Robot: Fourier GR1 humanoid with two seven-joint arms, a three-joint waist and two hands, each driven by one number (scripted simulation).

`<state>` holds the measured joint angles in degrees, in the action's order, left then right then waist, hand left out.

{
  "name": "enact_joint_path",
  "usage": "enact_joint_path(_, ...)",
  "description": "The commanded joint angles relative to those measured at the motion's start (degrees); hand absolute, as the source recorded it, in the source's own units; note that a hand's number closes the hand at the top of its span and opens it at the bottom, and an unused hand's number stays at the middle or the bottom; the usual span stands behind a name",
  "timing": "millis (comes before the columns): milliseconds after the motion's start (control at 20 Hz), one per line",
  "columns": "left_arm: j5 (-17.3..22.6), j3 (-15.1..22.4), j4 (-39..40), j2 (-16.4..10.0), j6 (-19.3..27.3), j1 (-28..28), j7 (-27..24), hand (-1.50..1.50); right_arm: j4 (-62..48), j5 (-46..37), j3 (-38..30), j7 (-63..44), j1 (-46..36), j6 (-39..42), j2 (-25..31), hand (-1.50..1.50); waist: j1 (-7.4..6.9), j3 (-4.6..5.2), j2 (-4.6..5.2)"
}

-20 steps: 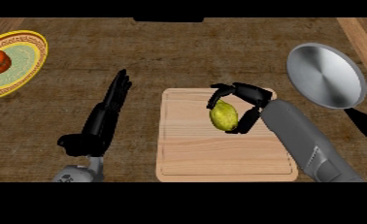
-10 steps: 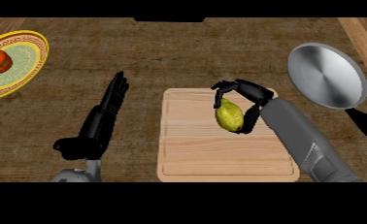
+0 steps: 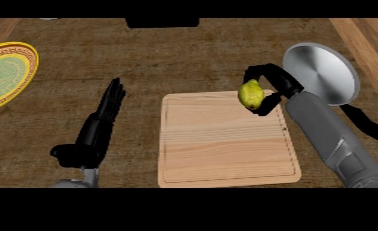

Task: Pick the pear from the cutting board and place it in the pan

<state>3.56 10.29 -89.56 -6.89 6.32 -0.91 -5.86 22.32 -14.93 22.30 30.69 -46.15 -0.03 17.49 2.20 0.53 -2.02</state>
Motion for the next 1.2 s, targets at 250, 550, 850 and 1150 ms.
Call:
enact_joint_path(250,0.7,-1.4,-0.4,-0.6,0.2,2.8,-0.7,0.0,7.4,-5.9,-0.1,-24.8,-6.9,-24.8,0.4,1.5,3.11,-0.03,-1.36)
enact_joint_path(550,0.7,-2.1,-1.5,-1.4,0.1,4.6,-1.4,0.0,17.5,-6.3,-0.9,-38.6,-3.8,-29.2,1.7,1.5,3.64,-0.25,-0.8)
enact_joint_path(850,0.2,-0.6,-0.9,0.4,-0.2,3.1,-2.8,0.0,34.3,-6.7,-1.7,-50.6,4.7,-30.7,6.8,1.5,1.89,-0.38,0.57)
enact_joint_path(1150,0.3,-1.1,-0.5,-0.8,-2.5,0.5,-1.5,0.0,45.5,-9.0,-6.9,-52.4,14.4,-32.1,16.8,1.5,-0.98,-0.48,1.68)
